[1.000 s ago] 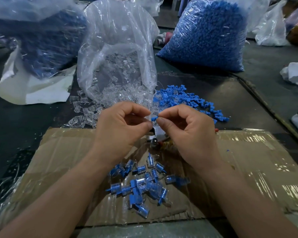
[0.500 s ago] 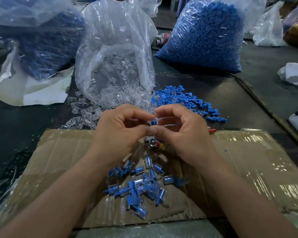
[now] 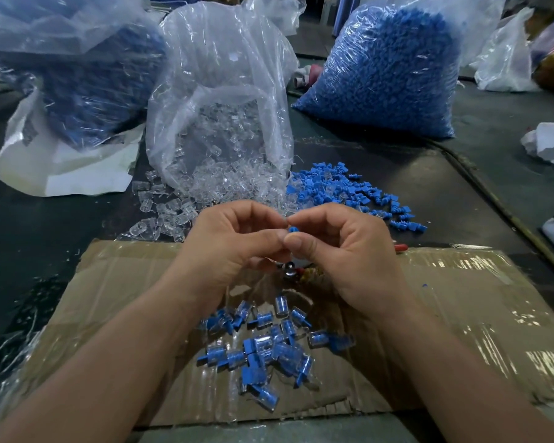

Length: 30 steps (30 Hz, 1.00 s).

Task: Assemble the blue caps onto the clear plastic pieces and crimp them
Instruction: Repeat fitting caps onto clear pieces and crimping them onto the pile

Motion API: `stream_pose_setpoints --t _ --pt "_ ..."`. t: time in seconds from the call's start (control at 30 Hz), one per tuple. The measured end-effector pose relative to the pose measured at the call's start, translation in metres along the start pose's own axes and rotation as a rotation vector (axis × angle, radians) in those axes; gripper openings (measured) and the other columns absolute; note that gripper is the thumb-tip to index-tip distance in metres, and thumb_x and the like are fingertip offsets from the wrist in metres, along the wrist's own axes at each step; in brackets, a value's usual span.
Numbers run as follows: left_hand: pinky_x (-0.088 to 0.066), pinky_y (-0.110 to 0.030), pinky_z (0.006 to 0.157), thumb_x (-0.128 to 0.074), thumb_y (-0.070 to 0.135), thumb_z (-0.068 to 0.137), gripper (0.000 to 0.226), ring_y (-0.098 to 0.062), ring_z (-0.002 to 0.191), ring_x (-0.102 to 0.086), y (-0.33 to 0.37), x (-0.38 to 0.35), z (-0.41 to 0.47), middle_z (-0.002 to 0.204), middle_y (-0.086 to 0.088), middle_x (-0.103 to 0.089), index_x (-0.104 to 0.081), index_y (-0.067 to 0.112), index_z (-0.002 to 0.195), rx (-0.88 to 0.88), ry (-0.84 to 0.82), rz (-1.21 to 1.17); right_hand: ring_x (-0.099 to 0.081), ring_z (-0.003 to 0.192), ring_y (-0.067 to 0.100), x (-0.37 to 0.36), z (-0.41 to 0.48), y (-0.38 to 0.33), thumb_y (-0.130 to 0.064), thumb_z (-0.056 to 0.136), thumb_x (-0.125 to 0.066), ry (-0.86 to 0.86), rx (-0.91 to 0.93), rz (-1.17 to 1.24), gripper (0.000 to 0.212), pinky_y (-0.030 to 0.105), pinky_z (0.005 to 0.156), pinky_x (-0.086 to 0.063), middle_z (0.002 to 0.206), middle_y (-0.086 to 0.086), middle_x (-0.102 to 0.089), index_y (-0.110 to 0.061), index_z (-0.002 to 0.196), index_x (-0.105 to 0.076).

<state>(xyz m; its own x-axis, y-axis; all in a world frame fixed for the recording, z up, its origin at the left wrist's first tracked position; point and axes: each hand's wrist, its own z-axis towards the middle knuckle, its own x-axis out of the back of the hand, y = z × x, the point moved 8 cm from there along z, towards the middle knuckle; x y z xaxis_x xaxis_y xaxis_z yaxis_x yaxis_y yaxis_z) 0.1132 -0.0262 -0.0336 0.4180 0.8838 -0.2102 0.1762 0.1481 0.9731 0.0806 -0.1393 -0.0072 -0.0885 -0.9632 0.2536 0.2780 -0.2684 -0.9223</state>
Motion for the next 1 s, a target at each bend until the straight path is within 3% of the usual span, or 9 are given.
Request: stream_pose_setpoints --t 0.13,0.33,0.43,0.57,0.83,1.0 --pt "-0.05 -0.019 0.045 -0.071 0.014 0.046 0.011 -0.012 0.047 -0.06 0.001 0.003 0.001 0.054 -0.003 -0.064 -0.069 0.018 0.056 -0.013 0.027 0.043 -0.068 0.074 0.006 -0.003 -0.002 0.001 -0.029 0.064 -0.07 -0.04 0.005 -0.008 0.021 0.018 0.069 -0.054 0.08 -0.006 -0.071 -0.027 0.085 -0.066" --pt "-0.048 -0.018 0.043 -0.068 0.001 0.056 0.014 -0.013 0.045 -0.059 0.001 0.006 0.002 0.053 -0.006 -0.063 -0.068 0.015 0.054 -0.01 0.023 0.046 -0.065 0.079 -0.001 -0.003 -0.004 -0.014 -0.016 0.072 -0.072 -0.014 0.215 -0.139 0.027 0.013 0.072 -0.05 0.081 -0.021 -0.066 -0.033 0.092 -0.063" --pt "-0.047 -0.018 0.044 -0.069 0.009 0.049 0.009 -0.014 0.045 -0.06 0.0 0.006 0.002 0.054 -0.006 -0.064 -0.069 0.017 0.054 0.003 0.001 0.053 -0.063 0.079 -0.005 -0.002 -0.005 -0.019 -0.021 0.073 -0.072 0.01 0.285 -0.233 0.025 0.011 0.072 -0.049 0.08 -0.024 -0.063 -0.026 0.095 -0.063" --pt "-0.047 -0.019 0.043 -0.07 0.021 0.041 0.016 -0.016 0.046 -0.061 0.0 0.006 0.001 0.056 -0.008 -0.066 -0.07 0.016 0.057 0.003 -0.021 -0.011 -0.063 0.08 -0.004 -0.001 -0.006 -0.023 -0.027 0.077 -0.066 0.023 0.337 -0.292 0.022 0.012 0.072 -0.05 0.089 -0.018 -0.063 -0.023 0.098 -0.062" --pt "-0.049 -0.018 0.045 -0.076 0.026 0.04 0.021 -0.016 0.05 -0.063 -0.003 0.005 0.002 0.06 -0.008 -0.068 -0.071 0.017 0.059 0.012 -0.048 -0.011 -0.064 0.081 0.004 0.0 -0.006 -0.024 -0.018 0.078 -0.069 0.02 0.364 -0.344 0.02 0.017 0.072 -0.053 0.087 -0.012 -0.064 -0.01 0.096 -0.069" --pt "-0.05 -0.018 0.046 -0.074 0.014 0.048 0.012 -0.015 0.051 -0.063 -0.004 0.004 0.003 0.06 -0.009 -0.067 -0.071 0.015 0.059 0.022 -0.072 0.0 -0.063 0.084 0.004 -0.002 -0.007 -0.025 -0.005 0.074 -0.071 0.024 0.394 -0.423 0.02 0.015 0.075 -0.052 0.089 -0.012 -0.062 -0.006 0.094 -0.07"
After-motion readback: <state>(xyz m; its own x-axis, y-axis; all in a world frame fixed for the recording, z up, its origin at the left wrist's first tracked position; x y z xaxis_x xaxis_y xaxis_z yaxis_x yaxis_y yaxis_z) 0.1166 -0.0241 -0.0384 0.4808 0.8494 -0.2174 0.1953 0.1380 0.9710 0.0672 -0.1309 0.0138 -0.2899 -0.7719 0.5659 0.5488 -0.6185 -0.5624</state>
